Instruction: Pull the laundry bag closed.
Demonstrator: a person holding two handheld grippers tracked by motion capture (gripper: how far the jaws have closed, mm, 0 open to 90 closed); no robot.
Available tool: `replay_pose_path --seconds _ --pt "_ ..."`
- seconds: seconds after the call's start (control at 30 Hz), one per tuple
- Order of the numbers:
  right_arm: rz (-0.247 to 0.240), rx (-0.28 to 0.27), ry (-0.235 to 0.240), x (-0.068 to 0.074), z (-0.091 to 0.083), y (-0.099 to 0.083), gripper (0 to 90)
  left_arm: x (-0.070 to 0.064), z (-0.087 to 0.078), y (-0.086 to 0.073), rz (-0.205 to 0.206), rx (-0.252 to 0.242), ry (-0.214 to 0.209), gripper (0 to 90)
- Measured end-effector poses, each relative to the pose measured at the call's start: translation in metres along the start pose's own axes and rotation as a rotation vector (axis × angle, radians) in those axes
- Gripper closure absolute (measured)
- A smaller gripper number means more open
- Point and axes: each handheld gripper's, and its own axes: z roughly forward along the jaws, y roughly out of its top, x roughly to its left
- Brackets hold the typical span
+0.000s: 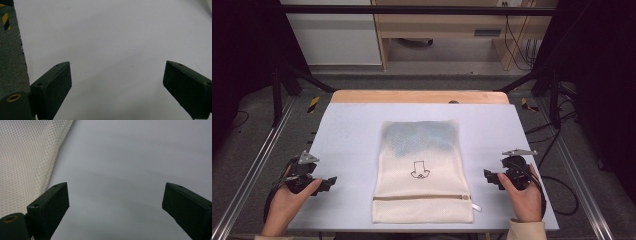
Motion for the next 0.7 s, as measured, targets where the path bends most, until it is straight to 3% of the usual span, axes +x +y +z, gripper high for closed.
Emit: replay_pose_path --seconds 0.13,0.23,0.33,0.6,0.7 --pt "-0.007 -0.019 0.009 0.002 0.001 -0.007 7.5 -0.001 0.002 -0.004 0.009 -0.030 0.035 8.0" --pt "-0.013 -0.026 0.030 0.004 0.002 -0.013 7.2 -0.004 0.000 -0.006 0.019 -0.057 0.027 7.9" --pt "-0.035 -0.022 0.030 0.006 0.003 -0.019 7.4 -0.007 -0.002 -0.009 0.031 -0.082 0.044 8.2" --pt "-0.057 -0.020 0.045 0.010 0.002 -0.034 7.3 -0.013 -0.002 -0.020 0.061 -0.106 0.000 9.1" --pt "-0.058 -0.024 0.052 0.009 0.002 -0.036 7.4 -0.015 0.001 -0.020 0.088 -0.096 0.013 9.1"
